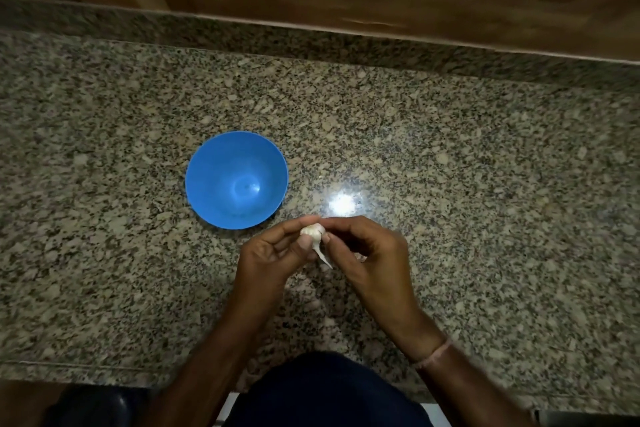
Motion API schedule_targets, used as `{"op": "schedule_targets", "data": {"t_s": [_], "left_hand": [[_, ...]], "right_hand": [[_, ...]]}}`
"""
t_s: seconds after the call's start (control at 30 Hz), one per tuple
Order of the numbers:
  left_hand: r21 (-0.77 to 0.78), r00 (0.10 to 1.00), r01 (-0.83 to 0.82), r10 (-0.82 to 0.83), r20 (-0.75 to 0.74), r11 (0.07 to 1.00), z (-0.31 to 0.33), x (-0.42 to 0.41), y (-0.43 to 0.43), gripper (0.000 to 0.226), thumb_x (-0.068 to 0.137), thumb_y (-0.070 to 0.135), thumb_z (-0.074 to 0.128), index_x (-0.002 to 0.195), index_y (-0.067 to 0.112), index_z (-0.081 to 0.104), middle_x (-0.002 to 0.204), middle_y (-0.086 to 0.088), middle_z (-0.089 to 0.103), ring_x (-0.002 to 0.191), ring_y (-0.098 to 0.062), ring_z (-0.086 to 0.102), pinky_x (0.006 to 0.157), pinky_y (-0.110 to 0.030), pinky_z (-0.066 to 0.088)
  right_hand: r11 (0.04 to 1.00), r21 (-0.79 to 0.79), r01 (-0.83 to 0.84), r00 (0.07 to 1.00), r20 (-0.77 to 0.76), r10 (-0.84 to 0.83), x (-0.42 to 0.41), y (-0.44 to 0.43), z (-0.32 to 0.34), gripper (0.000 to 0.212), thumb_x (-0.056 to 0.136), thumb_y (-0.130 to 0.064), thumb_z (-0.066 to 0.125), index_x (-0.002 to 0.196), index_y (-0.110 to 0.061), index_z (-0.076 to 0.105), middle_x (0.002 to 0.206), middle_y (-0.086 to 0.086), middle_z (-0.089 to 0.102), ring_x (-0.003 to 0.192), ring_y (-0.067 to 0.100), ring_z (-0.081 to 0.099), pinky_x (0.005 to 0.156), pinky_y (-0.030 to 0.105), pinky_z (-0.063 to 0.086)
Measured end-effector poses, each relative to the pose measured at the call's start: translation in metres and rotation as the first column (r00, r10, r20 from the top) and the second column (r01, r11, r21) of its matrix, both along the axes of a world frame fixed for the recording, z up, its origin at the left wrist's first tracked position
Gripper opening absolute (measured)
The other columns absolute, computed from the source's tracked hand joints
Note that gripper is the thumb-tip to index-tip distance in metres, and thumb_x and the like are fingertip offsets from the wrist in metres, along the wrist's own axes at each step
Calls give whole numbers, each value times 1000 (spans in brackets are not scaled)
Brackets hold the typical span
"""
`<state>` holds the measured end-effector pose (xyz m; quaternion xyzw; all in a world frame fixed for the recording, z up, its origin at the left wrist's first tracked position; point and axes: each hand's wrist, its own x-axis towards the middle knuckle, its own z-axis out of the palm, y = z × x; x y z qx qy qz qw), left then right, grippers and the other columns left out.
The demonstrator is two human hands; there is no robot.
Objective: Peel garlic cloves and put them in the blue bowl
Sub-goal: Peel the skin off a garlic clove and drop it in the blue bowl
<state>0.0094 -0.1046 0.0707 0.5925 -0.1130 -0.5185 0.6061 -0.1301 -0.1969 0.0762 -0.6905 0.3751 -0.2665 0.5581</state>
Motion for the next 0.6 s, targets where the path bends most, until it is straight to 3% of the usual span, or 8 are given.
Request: {"op": "schedule_targets", "data": {"t_s": [0.1, 0.23, 0.4, 0.6], "left_hand": [[-42, 990, -50, 44, -132, 998, 4, 3, 1, 24, 92, 16, 66, 114, 14, 74, 117, -16, 76, 110, -31, 73, 86, -34, 62], [-108, 966, -97, 68, -248, 989, 5, 3, 0, 25, 96, 11, 62, 120, 7, 66, 130, -14, 71, 127, -29, 64, 97, -31, 57], [-75, 988, -59, 48, -148, 995, 6, 5, -3, 34, 90, 16, 67, 124, 10, 69, 127, -9, 73, 125, -25, 66, 93, -29, 58], [-61, 999, -26, 27, 20, 998, 9, 11, -2, 36, 87, 12, 74, 123, 5, 72, 124, -8, 74, 122, -25, 68, 100, -37, 57]], "right_hand": [[999, 0, 39, 999, 18, -39, 9, 8, 5, 19, 92, -12, 78, 112, -11, 76, 103, -6, 76, 95, 15, 75, 80, 33, 63], [995, -55, 86, 996, 11, -85, 16, 13, 9, 14, 92, -13, 79, 106, -12, 76, 101, -6, 74, 95, 16, 72, 78, 31, 60], [995, -68, 77, 997, 17, -76, 16, 11, 10, 15, 93, -9, 78, 108, -10, 76, 102, -5, 77, 94, 15, 75, 80, 33, 62], [954, -291, -64, 997, -62, 48, 10, 1, 10, 23, 96, -9, 74, 119, -6, 75, 111, -2, 76, 101, 5, 72, 86, 22, 57]]}}
